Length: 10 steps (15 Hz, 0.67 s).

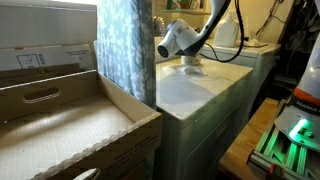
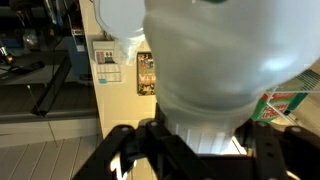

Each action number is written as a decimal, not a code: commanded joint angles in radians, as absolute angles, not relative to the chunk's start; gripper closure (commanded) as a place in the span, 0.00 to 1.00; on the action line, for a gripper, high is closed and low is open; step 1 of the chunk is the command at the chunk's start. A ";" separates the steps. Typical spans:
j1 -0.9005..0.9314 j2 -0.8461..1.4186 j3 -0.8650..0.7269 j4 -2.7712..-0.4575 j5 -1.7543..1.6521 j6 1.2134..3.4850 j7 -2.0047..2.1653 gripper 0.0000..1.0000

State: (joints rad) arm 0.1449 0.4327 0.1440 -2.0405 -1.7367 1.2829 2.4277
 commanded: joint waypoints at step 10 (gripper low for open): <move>0.132 0.383 0.151 -2.049 -1.706 1.298 2.426 0.00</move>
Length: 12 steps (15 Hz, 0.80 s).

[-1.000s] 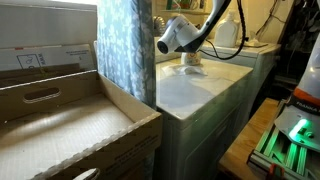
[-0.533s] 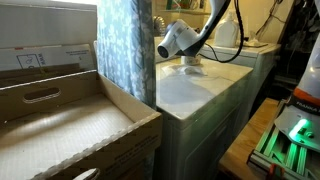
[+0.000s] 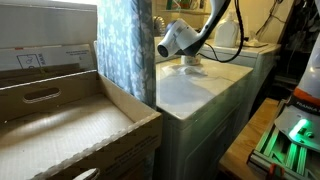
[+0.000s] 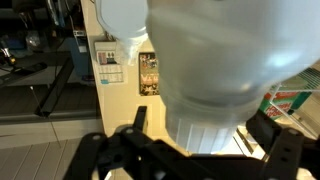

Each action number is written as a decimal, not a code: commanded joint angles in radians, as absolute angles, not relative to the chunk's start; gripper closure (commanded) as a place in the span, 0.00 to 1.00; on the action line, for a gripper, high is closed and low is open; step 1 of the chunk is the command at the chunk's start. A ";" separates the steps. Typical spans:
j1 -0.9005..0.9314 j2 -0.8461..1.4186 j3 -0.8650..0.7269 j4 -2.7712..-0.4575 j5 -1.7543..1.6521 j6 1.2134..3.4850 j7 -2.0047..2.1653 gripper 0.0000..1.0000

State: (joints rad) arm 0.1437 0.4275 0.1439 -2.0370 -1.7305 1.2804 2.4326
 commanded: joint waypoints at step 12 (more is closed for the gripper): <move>0.097 0.143 0.151 -1.964 -1.441 1.574 2.073 0.00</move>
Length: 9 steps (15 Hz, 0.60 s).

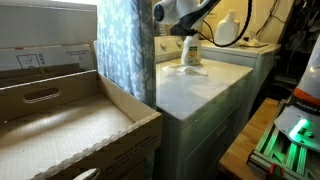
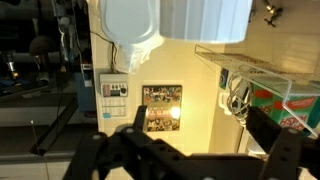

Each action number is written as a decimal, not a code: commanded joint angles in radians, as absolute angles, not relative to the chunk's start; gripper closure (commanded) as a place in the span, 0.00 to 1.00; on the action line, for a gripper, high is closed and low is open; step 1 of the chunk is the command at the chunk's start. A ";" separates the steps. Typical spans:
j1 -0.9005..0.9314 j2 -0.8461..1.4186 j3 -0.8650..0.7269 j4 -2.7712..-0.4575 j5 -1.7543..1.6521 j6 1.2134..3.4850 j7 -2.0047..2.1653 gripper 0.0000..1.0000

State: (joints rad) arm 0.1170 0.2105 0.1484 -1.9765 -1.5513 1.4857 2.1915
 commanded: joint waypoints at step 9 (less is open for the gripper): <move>0.083 -0.015 0.114 -1.927 -1.133 1.891 1.635 0.00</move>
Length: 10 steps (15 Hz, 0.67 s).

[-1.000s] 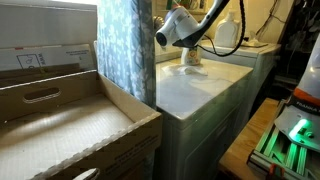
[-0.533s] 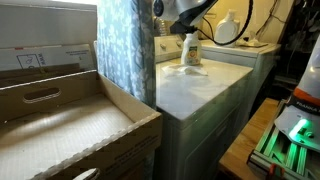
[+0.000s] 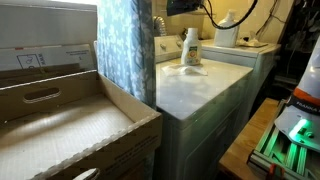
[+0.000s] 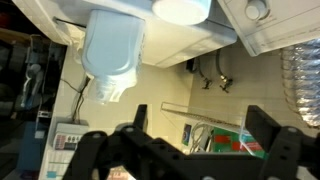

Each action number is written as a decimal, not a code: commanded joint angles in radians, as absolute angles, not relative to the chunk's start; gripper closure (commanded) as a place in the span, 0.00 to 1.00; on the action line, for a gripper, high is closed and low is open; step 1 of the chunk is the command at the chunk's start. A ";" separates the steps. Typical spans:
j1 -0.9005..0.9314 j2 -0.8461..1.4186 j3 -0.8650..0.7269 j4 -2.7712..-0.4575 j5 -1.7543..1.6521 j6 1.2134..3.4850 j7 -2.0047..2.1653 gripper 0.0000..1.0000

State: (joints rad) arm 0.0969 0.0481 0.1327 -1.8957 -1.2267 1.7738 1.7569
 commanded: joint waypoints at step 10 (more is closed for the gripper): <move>0.081 -0.032 0.089 -1.874 -0.851 2.023 1.472 0.00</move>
State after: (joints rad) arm 0.0840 -0.0209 0.1006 -1.8927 -1.0061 1.9868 1.5171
